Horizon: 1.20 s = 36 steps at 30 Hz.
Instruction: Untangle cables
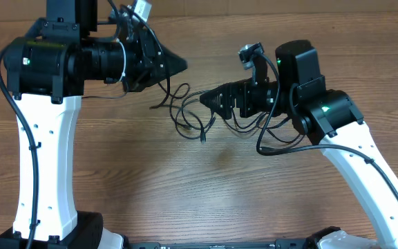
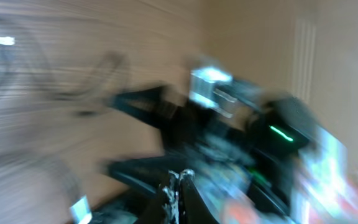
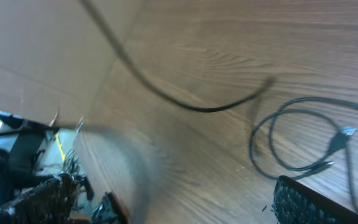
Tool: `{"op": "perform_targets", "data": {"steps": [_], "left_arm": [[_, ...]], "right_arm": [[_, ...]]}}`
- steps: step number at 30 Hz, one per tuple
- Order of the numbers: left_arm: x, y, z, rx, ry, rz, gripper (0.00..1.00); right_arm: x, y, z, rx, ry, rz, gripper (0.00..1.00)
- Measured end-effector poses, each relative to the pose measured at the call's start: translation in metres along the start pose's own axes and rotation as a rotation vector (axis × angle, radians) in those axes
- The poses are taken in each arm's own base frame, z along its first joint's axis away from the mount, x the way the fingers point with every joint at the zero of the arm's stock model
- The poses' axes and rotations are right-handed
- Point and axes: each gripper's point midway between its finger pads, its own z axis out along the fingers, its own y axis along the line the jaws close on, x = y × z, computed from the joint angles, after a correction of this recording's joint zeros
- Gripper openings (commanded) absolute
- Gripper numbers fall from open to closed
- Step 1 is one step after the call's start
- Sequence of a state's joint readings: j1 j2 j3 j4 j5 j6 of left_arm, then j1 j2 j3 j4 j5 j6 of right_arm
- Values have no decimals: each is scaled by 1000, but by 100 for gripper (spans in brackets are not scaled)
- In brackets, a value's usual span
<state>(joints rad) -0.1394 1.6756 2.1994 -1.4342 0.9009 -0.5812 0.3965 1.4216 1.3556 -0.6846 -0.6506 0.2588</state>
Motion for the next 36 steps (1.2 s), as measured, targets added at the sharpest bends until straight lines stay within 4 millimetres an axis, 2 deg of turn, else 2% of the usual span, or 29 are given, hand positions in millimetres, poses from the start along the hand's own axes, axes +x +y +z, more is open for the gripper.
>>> {"op": "perform_targets", "data": {"steps": [2,5,12,16,18,22,25,26,28,29,31,33,36], "left_arm": [[-4,27,-1,-147,-49,-42,4],[-10,54,-8,-295,-111,-77,4],[-17,73,-16,-413,-167,-88,5],[-9,89,-20,-519,-170,-113,4],[2,103,-19,-654,-163,-107,4],[8,123,-10,-837,-135,-35,22],[8,138,4,-915,-76,17,24],[7,142,8,-937,-61,26,34],[3,153,11,-983,-41,40,61],[1,158,12,-1001,-37,39,68],[-5,166,11,-1032,-36,31,71],[-10,174,6,-1052,-43,14,90],[-14,180,1,-1040,-23,16,98]], "right_arm": [[3,6,2,-19,13,-4,100],[6,15,3,-64,27,-7,100],[0,44,-1,-223,20,-50,100],[-6,54,-3,-273,5,-52,100],[-8,55,-4,-276,1,-48,100],[-7,44,-1,-219,3,9,100],[1,24,2,-111,20,112,100],[3,17,3,-77,23,138,100],[10,1,3,12,35,196,100],[12,-4,3,39,36,209,100],[20,-19,2,127,49,250,100],[25,-31,0,191,51,270,100],[26,-42,-3,256,40,282,100]]}}
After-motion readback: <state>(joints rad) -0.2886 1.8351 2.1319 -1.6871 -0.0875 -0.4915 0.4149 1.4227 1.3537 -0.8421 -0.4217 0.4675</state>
